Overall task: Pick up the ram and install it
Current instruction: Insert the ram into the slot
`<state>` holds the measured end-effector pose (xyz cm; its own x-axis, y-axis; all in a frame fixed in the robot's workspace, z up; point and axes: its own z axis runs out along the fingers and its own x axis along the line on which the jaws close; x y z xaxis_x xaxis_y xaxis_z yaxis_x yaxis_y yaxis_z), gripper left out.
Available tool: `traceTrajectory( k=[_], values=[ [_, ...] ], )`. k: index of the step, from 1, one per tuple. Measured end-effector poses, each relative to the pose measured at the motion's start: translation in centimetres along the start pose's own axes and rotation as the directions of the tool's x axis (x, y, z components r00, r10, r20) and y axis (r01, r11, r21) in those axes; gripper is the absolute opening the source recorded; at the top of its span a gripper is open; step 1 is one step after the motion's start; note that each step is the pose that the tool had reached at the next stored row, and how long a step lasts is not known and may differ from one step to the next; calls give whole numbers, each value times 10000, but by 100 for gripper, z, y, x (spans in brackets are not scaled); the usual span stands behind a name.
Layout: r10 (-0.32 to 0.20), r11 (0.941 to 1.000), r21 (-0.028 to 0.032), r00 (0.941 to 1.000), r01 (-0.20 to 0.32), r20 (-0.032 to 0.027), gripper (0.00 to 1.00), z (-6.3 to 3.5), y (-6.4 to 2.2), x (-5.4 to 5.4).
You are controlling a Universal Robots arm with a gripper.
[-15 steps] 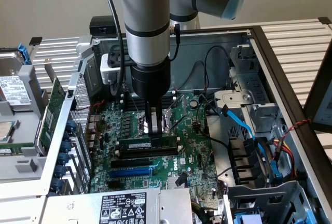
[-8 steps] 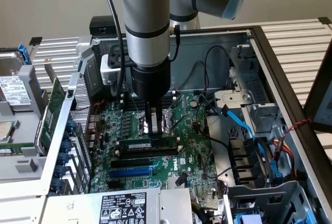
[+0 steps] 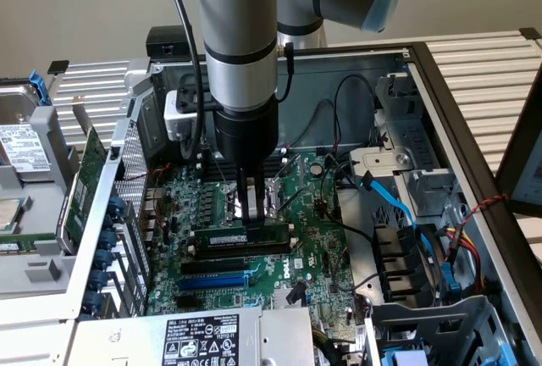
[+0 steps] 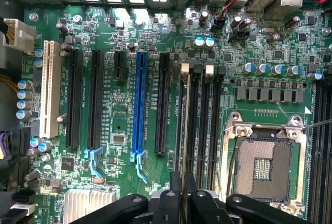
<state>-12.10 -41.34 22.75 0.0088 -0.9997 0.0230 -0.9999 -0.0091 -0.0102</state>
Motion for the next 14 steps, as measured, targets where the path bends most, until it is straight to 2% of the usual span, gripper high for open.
traceTrajectory(
  k=[14],
  values=[
    [0,10000,1,10000,0,1,14,19,8,-1]
  ],
)
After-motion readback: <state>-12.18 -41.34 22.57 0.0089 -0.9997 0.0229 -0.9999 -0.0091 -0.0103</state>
